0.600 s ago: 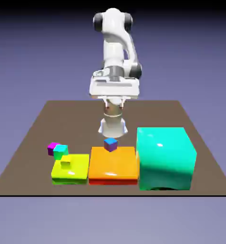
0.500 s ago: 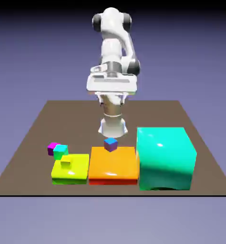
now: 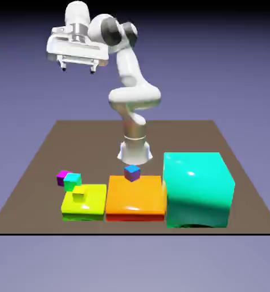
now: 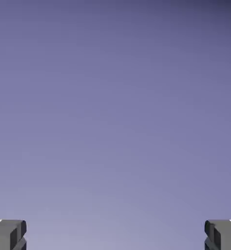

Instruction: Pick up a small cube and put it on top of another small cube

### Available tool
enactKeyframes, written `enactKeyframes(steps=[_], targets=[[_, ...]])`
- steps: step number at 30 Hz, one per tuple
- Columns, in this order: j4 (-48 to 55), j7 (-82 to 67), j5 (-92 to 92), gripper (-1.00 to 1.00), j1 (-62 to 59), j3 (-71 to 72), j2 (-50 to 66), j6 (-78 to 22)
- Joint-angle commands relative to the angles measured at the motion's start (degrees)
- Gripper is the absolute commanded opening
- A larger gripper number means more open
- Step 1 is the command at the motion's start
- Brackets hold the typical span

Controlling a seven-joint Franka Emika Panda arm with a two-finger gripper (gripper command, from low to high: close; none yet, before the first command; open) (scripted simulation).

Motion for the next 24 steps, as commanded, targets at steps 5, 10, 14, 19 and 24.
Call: enactKeyframes(steps=[5,10,14,19,24], targets=[[5.85,-10.2,-2.39,0.0,3.9,-10.39,-6.24,-9.1],[11.69,-20.39,-4.78,0.0,7.8,-20.77,-12.49,-18.2],[16.37,-28.54,-6.7,0.0,10.92,-29.07,-17.48,-25.48],[22.22,-38.74,-9.09,0.0,14.83,-39.46,-23.72,-34.58],[28.06,-48.93,-11.48,0.0,18.73,-49.84,-29.96,-43.68]])
